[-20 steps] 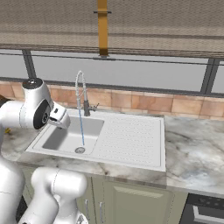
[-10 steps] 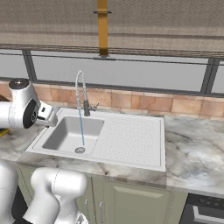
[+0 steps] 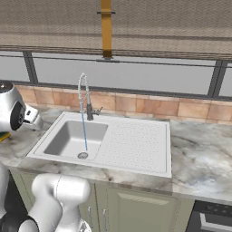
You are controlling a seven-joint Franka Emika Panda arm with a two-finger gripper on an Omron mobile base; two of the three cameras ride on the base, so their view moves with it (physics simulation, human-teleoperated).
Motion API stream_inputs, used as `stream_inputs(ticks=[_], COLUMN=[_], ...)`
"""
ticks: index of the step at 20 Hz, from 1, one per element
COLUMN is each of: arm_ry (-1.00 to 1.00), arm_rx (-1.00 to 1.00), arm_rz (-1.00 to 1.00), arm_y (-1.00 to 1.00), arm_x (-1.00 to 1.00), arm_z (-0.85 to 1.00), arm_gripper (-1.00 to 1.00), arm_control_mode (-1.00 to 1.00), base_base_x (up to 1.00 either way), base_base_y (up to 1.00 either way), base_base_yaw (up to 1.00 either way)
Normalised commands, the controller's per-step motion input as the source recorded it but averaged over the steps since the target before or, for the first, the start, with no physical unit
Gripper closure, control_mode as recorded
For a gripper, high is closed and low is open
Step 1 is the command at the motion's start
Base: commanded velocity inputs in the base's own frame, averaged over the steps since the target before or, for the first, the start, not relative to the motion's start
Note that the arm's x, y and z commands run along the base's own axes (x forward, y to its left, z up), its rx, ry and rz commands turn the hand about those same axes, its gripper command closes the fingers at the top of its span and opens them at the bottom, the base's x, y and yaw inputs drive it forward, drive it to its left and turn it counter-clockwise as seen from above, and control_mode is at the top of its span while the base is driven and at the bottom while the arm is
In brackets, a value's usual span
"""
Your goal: Soak the sponge with water for a few seconds and then drop it inside the sink.
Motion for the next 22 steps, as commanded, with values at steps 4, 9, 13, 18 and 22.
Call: stream_inputs(ticks=[4, 9, 13, 18, 22], arm_ry=[0.09, 0.07, 0.07, 0.05, 0.0], arm_rx=[0.0, 0.0, 0.0, 0.0, 0.0], arm_rz=[0.0, 0.0, 0.0, 0.0, 0.0], arm_y=[0.67, 0.62, 0.52, 0.25, 0.0], arm_x=[0.19, 0.16, 0.11, 0.05, 0.0], arm_z=[-0.13, -0.17, -0.17, -0.04, -0.15], arm_gripper=[-1.0, -1.0, -1.0, -1.0, -1.0], arm_control_mode=[-1.0, -1.0, -1.0, -1.0, -1.0], base_base_x=[0.0, 0.0, 0.0, 0.0, 0.0], base_base_y=[0.0, 0.0, 0.0, 0.0, 0.0], base_base_yaw=[0.0, 0.0, 0.0, 0.0, 0.0])
